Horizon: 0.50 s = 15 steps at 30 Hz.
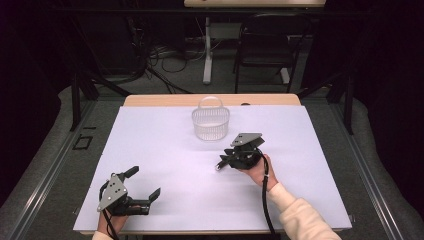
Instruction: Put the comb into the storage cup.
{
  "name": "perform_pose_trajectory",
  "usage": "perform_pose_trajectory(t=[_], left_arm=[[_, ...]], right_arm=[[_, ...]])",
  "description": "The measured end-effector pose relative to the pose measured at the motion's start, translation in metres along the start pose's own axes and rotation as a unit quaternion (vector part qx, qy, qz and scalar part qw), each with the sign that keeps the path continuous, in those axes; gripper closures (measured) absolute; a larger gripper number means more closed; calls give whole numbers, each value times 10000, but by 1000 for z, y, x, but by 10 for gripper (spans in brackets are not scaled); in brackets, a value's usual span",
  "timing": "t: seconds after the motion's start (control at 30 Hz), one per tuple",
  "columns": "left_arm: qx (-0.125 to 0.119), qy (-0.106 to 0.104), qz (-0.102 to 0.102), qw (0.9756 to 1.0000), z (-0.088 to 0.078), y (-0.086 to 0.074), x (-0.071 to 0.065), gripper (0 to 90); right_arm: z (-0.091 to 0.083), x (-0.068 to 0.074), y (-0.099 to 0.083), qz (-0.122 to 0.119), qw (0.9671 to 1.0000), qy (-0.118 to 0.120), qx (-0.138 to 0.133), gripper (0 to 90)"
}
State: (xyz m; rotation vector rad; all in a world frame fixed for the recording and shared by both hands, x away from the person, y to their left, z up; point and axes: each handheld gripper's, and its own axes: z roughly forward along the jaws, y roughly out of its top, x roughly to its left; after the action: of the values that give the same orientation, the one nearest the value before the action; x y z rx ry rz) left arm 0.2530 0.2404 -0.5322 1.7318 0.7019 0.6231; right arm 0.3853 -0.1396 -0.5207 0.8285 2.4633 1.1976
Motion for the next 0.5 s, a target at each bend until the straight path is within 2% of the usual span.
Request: perform_pose_trajectory(t=[0.07, 0.23, 0.47, 0.5], left_arm=[[0, -1, -5, 10000, 0, 0, 0, 0], [2, 4, -9, 10000, 0, 0, 0, 0], [4, 7, -4, 10000, 0, 0, 0, 0], [4, 5, -7, 10000, 0, 0, 0, 0]], right_arm=[[4, 3, 2, -56, 10000, -18, 56, 815], [10, 6, 4, -107, 9998, -60, 129, 900], [21, 15, 9, -172, 9994, -41, 296, 900], [25, 17, 9, -204, 9990, -14, 394, 900]])
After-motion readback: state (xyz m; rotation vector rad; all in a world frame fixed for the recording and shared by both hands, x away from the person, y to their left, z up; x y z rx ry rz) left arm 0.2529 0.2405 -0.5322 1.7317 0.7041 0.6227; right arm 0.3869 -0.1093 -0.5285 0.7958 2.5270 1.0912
